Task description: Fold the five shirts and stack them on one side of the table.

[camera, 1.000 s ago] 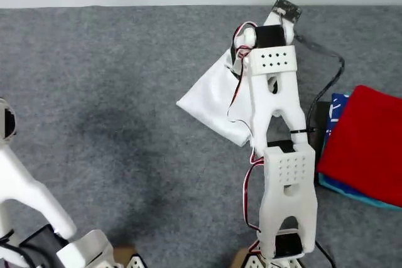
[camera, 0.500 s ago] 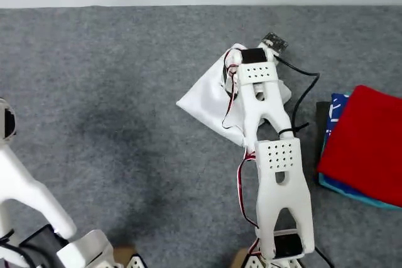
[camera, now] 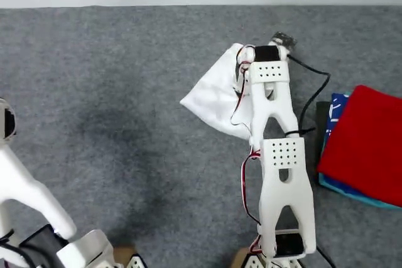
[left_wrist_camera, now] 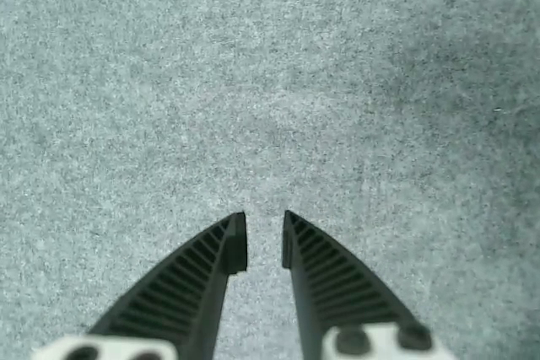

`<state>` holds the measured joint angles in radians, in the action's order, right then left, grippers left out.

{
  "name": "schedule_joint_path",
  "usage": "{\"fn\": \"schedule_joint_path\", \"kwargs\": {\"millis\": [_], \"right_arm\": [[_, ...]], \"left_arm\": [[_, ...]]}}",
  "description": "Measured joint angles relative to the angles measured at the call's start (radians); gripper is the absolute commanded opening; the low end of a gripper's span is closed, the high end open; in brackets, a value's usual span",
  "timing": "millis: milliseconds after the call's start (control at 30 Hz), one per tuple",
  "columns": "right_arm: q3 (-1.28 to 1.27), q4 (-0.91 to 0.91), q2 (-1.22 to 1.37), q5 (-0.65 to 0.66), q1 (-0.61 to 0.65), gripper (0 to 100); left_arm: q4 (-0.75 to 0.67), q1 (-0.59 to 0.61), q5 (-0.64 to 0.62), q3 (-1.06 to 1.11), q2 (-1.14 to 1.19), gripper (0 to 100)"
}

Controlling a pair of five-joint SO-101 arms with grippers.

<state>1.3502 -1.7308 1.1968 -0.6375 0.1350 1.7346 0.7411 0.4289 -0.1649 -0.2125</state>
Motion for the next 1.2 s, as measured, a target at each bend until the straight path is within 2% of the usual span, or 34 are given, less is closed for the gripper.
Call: {"fn": "schedule_joint_path", "kwargs": {"millis": [133,233,400,733,967,1200], "right_arm": [[0.138,-0.025,0.000,0.114,0.002,0.8],[0.129,-0.025,-0.008,0.181,0.002,0.8],[-0.074,-0.026,-0.192,0.279,-0.023,0.8],[-0.624,-0.026,-0.810,0.489,-0.172,0.8],[-0.704,-0.026,-1.049,0.595,-0.305,0.8],[-0.706,-0.026,-1.082,0.709,-0.453,0.8]], "left_arm": [[0.000,0.000,0.000,0.000,0.000,8],[0.000,0.000,0.000,0.000,0.000,8],[0.000,0.000,0.000,0.000,0.000,8],[0.000,0.000,0.000,0.000,0.000,8],[0.000,0.000,0.000,0.000,0.000,8],[0.000,0.000,0.000,0.000,0.000,8]]}}
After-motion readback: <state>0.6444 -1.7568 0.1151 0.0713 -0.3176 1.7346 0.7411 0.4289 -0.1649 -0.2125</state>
